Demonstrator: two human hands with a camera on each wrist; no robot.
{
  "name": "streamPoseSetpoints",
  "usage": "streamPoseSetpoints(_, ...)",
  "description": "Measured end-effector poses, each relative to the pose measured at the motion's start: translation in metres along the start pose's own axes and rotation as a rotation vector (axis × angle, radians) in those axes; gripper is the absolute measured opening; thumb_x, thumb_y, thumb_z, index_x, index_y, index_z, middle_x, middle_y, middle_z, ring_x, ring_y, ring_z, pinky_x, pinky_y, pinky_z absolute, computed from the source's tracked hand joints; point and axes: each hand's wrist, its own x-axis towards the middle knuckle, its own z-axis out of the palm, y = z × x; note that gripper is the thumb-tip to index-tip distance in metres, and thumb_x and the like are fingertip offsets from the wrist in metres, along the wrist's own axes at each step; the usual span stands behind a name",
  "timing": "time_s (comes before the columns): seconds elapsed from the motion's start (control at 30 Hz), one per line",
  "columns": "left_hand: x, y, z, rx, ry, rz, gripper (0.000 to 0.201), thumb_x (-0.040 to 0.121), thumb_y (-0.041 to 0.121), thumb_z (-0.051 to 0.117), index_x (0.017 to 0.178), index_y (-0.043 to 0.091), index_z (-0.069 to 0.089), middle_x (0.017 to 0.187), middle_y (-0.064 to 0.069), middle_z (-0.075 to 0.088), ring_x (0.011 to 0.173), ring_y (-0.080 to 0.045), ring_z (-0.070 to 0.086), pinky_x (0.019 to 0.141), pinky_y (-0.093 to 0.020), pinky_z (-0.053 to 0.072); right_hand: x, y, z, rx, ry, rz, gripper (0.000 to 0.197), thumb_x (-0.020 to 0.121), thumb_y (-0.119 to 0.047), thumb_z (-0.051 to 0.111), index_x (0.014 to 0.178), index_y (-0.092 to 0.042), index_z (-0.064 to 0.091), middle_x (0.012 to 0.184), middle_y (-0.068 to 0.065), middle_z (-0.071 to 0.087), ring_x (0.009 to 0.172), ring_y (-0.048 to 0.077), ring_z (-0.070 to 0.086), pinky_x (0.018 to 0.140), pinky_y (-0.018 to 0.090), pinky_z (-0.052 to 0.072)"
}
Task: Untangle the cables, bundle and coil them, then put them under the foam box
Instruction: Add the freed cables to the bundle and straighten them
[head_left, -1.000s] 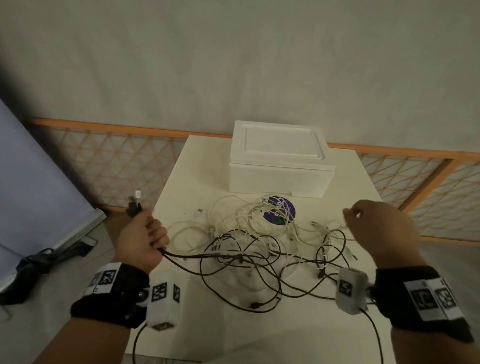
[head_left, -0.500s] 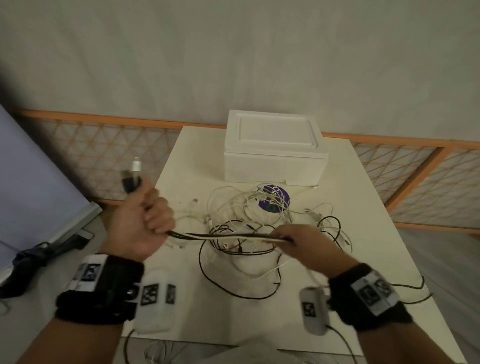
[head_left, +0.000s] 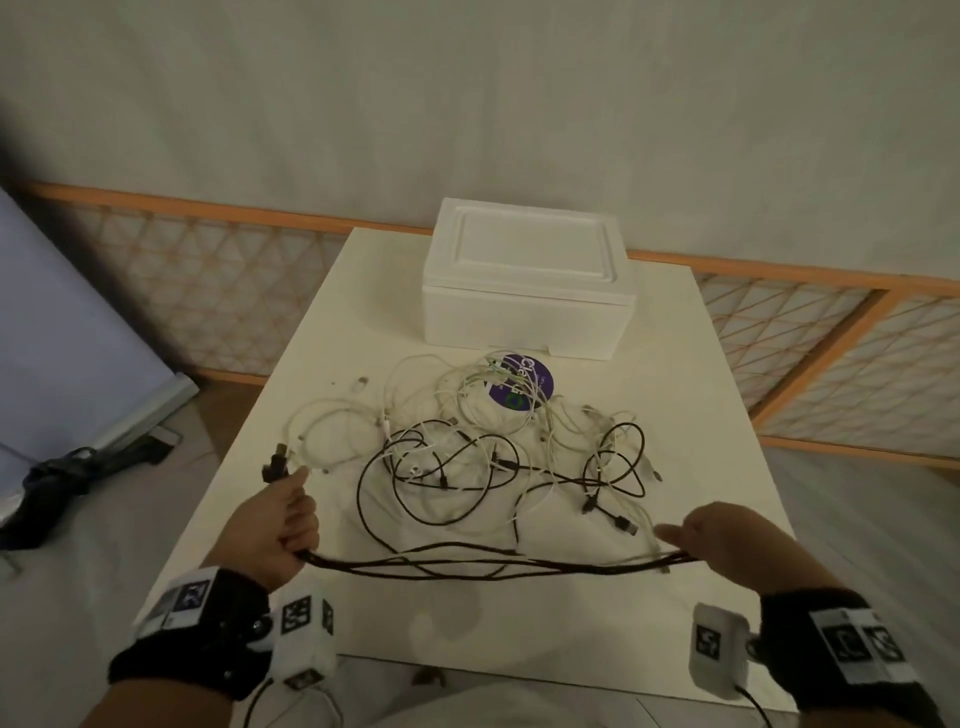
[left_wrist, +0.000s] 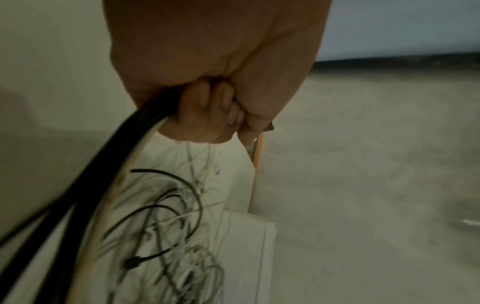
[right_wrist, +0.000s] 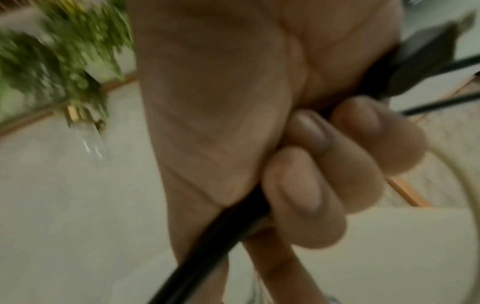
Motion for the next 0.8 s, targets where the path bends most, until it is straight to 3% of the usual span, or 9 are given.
streamPoseSetpoints(0.03,0.001,-0.009,0.0,0.009,0.013,-0.001,0.043,0.1,0.026,0.044,0.062,0.02,0.024,0.037,0.006,0.024,0.024,-0.006,0.02,0.029,-0.014,0.014,0.004,0.005,0.011,-0.07,-0.038,-0.014,0.084,0.063,-0.092,0.016,0.069,-0.018,0.055,0.065,-0.001,0.051,0.065,0.015,0.056,0.064,0.025,0.041)
streamPoseSetpoints(0.1,0.001,-0.023,0.002,0.004,0.036,-0.013,0.042,0.1,0.025,0.043,0.063,0.019,0.024,0.036,0.006,0.025,0.024,-0.006,0.02,0.03,-0.013,0.014,0.012,0.009,0.031,-0.1,-0.089,0.02,0.055,0.087,-0.064,0.043,0.096,-0.014,0.062,0.084,0.0,0.061,0.079,0.018,0.062,0.073,0.027,0.046)
streamPoseSetpoints(0.13,0.0,-0.028,0.003,-0.001,0.043,-0.024,0.042,0.1,0.025,0.043,0.063,0.019,0.024,0.036,0.007,0.025,0.023,-0.006,0.02,0.03,-0.013,0.013,0.012,0.007,0.039,-0.112,-0.115,0.035,0.044,0.088,-0.052,0.052,0.112,-0.017,0.059,0.101,0.001,0.063,0.085,0.016,0.061,0.079,0.027,0.047)
streamPoseSetpoints(0.23,-0.004,-0.038,0.006,-0.002,0.034,-0.047,0.042,0.1,0.025,0.043,0.062,0.019,0.025,0.037,0.007,0.025,0.024,-0.005,0.02,0.03,-0.013,0.013,0.021,-0.005,0.053,-0.149,-0.08,-0.004,0.058,0.086,-0.047,0.056,0.139,-0.03,0.039,0.138,-0.002,0.049,0.12,0.017,0.05,0.099,0.03,0.04)
streamPoseSetpoints(0.3,-0.007,-0.042,0.01,0.007,0.022,-0.048,0.042,0.099,0.026,0.044,0.062,0.019,0.026,0.038,0.006,0.024,0.025,-0.005,0.019,0.03,-0.013,0.013,0.031,-0.016,0.055,-0.128,0.026,-0.048,0.053,0.087,-0.046,0.055,0.135,-0.03,0.041,0.135,-0.002,0.051,0.121,0.018,0.05,0.098,0.031,0.042)
streamPoseSetpoints(0.4,-0.011,-0.045,0.016,0.009,0.002,-0.042,0.043,0.099,0.026,0.044,0.061,0.019,0.026,0.039,0.006,0.024,0.025,-0.005,0.019,0.029,-0.013,0.014,0.049,-0.033,0.061,-0.1,0.137,-0.123,0.038,0.088,-0.047,0.053,0.116,-0.022,0.05,0.118,0.0,0.055,0.108,0.02,0.055,0.084,0.031,0.046)
streamPoseSetpoints(0.57,-0.016,-0.043,0.02,0.002,0.003,-0.022,0.043,0.099,0.026,0.045,0.061,0.019,0.026,0.04,0.007,0.024,0.026,-0.005,0.019,0.029,-0.014,0.014,0.062,-0.042,0.078,-0.21,0.206,-0.197,0.03,0.098,-0.032,0.034,0.119,-0.02,0.051,0.115,0.001,0.055,0.107,0.022,0.055,0.087,0.034,0.048)
streamPoseSetpoints(0.7,-0.019,-0.039,0.019,-0.025,0.013,0.008,0.042,0.099,0.026,0.044,0.061,0.019,0.026,0.039,0.007,0.025,0.026,-0.005,0.02,0.03,-0.013,0.014,0.047,-0.034,0.063,0.207,0.53,-0.289,0.017,0.096,-0.025,0.044,0.096,-0.013,0.056,0.092,0.005,0.059,0.081,0.028,0.059,0.067,0.038,0.048)
streamPoseSetpoints(0.8,-0.019,-0.038,0.018,-0.044,0.023,0.023,0.042,0.099,0.026,0.044,0.062,0.019,0.026,0.038,0.007,0.025,0.025,-0.005,0.02,0.03,-0.013,0.014,0.035,-0.005,0.043,0.524,0.806,-0.182,0.009,0.094,-0.017,0.05,0.093,-0.009,0.055,0.086,0.01,0.06,0.076,0.029,0.057,0.067,0.04,0.048)
